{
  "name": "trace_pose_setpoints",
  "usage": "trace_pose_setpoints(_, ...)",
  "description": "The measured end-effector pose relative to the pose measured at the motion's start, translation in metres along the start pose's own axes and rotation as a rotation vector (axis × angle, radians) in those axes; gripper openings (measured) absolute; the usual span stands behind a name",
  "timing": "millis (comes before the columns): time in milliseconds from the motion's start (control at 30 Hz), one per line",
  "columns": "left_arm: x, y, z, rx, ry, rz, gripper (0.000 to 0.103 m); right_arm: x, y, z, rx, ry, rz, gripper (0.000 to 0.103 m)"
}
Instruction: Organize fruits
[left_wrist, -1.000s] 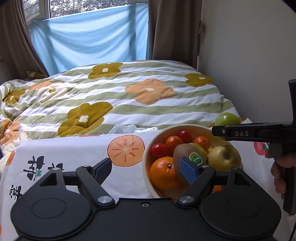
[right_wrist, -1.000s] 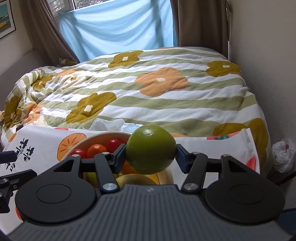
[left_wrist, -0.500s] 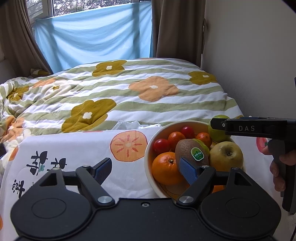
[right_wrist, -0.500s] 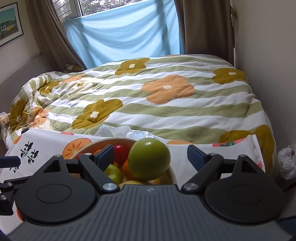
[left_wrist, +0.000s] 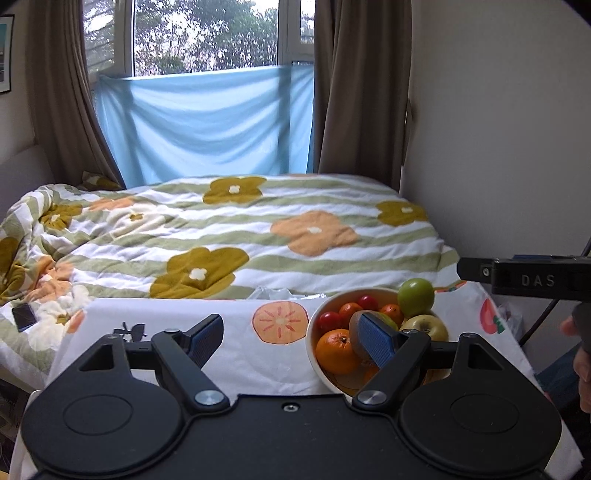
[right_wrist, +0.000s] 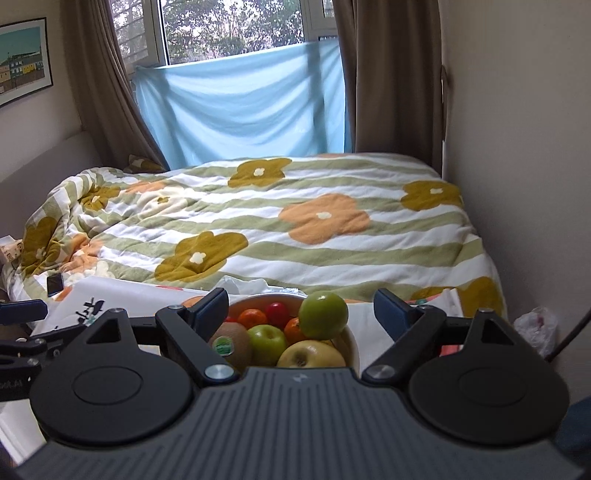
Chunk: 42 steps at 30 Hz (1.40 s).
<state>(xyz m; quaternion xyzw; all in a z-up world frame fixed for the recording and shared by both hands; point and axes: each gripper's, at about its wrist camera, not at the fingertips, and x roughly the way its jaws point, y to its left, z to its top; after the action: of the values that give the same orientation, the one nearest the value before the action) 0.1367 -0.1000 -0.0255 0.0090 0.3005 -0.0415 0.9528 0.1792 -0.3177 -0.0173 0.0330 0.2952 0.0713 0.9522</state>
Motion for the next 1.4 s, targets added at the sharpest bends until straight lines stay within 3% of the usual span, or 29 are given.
trace_pose_setpoints(433, -0.111, 0.032, -0.016, 0.014, -0.086, 0.051, 0.086, -0.131, 0.059, -0.032, -0.012, 0.004, -0.063, 0.103)
trace_pose_setpoints(533, -0.127, 0.039, -0.027, 0.016, -0.084, 0.066, 0.099, -0.146, 0.069, -0.042, -0.015, 0.004, -0.072, 0.103)
trace_pose_setpoints(900, -0.151, 0.045, -0.050, 0.038, -0.063, 0.087, 0.103, -0.168, 0.091, -0.073, 0.014, 0.042, -0.092, 0.103)
trace_pose_setpoints(1400, -0.153, 0.052, -0.059, 0.032, -0.064, 0.078, 0.103, -0.169, 0.098, -0.077, 0.000, 0.051, -0.106, 0.103)
